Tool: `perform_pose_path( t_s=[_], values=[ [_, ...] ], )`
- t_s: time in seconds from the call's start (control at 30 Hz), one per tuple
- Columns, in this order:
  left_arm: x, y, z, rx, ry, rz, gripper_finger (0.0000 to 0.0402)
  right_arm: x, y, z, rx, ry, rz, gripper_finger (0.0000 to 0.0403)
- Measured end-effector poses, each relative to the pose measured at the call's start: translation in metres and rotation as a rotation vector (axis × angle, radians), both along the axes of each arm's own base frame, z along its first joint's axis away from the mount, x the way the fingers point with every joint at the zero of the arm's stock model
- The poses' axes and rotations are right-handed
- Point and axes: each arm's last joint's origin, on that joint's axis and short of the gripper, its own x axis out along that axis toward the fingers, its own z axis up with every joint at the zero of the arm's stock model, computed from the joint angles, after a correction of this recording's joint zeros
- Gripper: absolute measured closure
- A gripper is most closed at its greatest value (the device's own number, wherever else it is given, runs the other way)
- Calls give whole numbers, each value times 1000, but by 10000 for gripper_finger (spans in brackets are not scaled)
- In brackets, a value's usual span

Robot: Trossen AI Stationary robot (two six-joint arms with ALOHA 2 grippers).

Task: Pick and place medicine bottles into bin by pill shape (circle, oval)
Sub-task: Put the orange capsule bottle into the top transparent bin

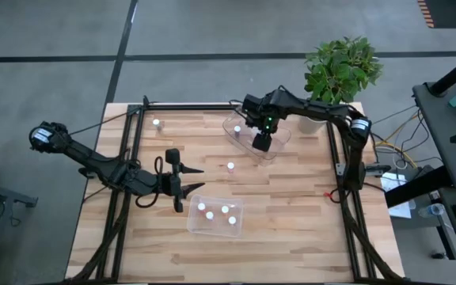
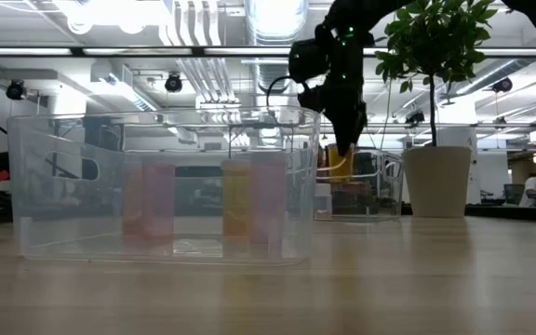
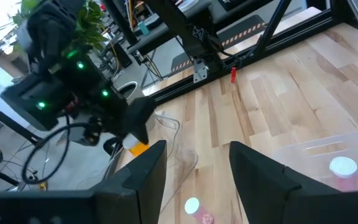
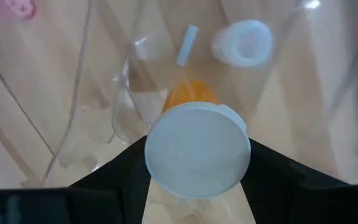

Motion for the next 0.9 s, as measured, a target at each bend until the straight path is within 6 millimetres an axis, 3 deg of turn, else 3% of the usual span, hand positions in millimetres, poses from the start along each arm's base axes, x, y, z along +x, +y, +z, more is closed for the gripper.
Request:
perform_pose_path(
  t_s=[0.33, 0.9],
  values=[
    [0, 0, 0, 1, 0, 0, 242, -2, 2, -37, 48, -23, 32, 198],
    [0, 0, 0, 1, 0, 0, 242, -5, 4, -53, 49, -23, 13, 192]
  ],
)
